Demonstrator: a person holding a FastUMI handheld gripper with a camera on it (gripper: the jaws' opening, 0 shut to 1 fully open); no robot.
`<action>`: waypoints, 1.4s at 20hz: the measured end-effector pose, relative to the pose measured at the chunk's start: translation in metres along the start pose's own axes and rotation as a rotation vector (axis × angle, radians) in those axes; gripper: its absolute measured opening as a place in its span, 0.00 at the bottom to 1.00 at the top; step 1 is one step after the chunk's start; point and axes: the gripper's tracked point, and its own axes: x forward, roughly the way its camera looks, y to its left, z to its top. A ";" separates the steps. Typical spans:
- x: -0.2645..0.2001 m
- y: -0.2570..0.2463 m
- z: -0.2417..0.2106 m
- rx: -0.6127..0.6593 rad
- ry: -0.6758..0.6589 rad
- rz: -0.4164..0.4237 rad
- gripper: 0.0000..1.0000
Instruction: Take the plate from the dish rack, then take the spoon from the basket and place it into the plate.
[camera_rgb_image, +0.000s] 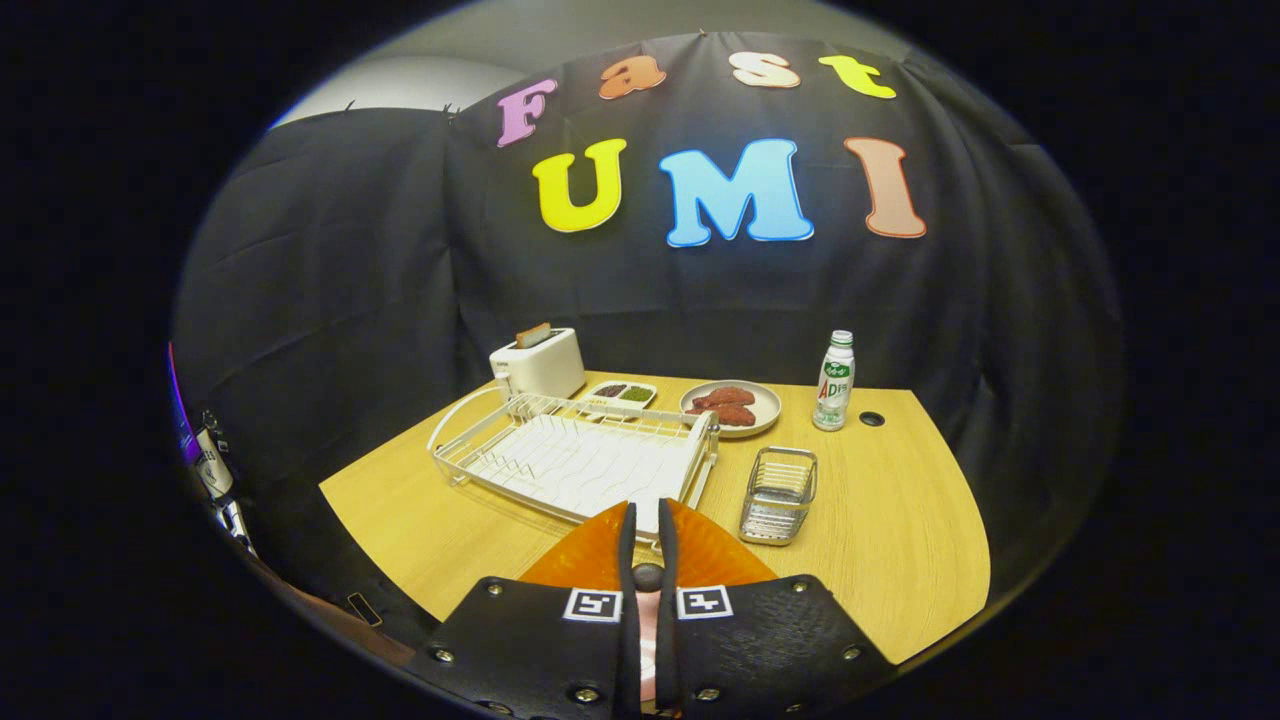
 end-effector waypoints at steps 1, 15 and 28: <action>0.002 0.005 -0.005 -0.002 0.013 0.008 0.06; 0.038 0.044 -0.052 -0.046 0.117 0.113 0.05; 0.019 0.006 0.019 -0.029 -0.033 -0.072 0.18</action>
